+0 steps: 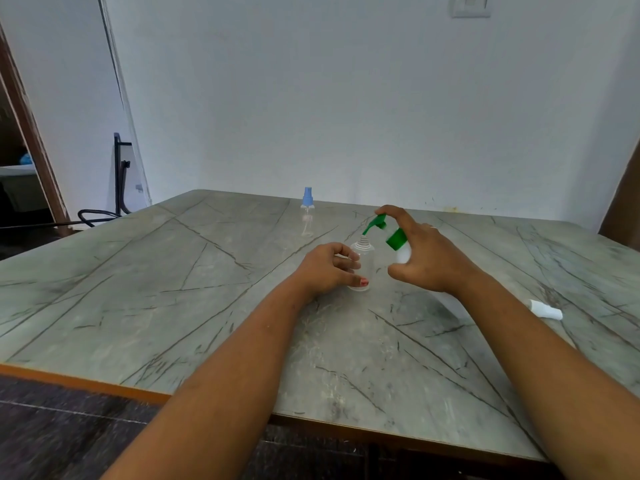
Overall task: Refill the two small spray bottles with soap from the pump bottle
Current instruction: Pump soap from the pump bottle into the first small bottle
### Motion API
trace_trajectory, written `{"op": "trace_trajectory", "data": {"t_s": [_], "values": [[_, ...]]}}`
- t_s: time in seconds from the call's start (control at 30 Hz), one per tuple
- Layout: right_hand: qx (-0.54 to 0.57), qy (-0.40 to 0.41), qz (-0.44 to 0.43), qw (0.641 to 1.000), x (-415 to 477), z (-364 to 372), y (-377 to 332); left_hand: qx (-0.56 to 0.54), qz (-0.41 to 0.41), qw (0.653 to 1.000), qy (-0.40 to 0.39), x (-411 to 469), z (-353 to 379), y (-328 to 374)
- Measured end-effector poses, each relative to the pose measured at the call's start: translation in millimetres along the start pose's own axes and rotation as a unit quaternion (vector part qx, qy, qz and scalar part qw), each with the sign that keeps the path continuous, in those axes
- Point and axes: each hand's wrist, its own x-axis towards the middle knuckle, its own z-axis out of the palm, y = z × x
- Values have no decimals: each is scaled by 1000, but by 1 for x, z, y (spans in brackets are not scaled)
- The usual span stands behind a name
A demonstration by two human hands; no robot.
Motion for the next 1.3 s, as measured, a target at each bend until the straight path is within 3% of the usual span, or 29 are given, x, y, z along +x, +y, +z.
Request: {"op": "trace_trajectory", "data": {"t_s": [1.3], "values": [[-42,19,6,999,0,1,-5,10,-7,1000,1,-5,0,5]]}}
